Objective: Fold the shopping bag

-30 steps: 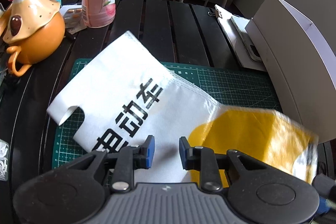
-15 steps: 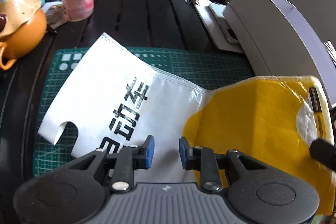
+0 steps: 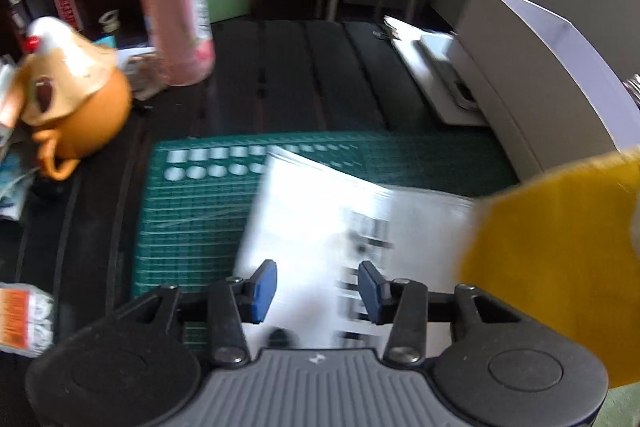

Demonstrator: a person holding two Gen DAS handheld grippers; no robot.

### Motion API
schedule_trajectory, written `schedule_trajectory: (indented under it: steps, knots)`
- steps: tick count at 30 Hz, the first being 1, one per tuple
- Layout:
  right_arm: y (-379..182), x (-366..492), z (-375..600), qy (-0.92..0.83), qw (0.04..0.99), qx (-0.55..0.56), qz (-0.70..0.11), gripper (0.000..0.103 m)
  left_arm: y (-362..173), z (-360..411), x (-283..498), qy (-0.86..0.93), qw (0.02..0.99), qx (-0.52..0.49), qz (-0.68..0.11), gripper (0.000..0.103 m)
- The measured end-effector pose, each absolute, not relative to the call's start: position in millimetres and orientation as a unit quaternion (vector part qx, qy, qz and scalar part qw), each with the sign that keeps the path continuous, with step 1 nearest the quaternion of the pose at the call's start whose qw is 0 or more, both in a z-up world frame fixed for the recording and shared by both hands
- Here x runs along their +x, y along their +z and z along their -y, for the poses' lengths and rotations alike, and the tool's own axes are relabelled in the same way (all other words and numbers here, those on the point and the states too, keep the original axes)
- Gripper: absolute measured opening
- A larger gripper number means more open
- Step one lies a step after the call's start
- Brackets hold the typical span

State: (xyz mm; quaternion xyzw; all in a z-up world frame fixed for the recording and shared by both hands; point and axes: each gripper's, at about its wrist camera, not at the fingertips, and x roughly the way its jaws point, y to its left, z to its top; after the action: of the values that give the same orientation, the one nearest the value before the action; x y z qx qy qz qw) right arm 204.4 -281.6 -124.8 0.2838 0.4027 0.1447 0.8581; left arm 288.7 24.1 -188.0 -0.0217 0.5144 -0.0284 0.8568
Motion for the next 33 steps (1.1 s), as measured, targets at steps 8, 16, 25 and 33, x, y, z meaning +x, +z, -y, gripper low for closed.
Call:
schedule_trajectory:
  steps: [8,16,25,33]
  knots:
    - [-126,205,292,0.146,0.854,0.294,-0.404,0.009,-200,-44,296,-0.033,0.835,-0.058,-0.546,0.037]
    - [-125,206,280,0.161,0.859,0.292,-0.389,0.009,-200,-35,291,-0.088,0.822,-0.076,-0.558,0.013]
    - [-145,221,235,0.192,0.849,0.265,-0.414,0.01,-205,-19,282,-0.14,0.794,-0.093,-0.584,0.013]
    - [-172,225,200,0.197,0.845,0.23,-0.44,0.013,-209,-10,276,-0.162,0.779,-0.104,-0.597,0.013]
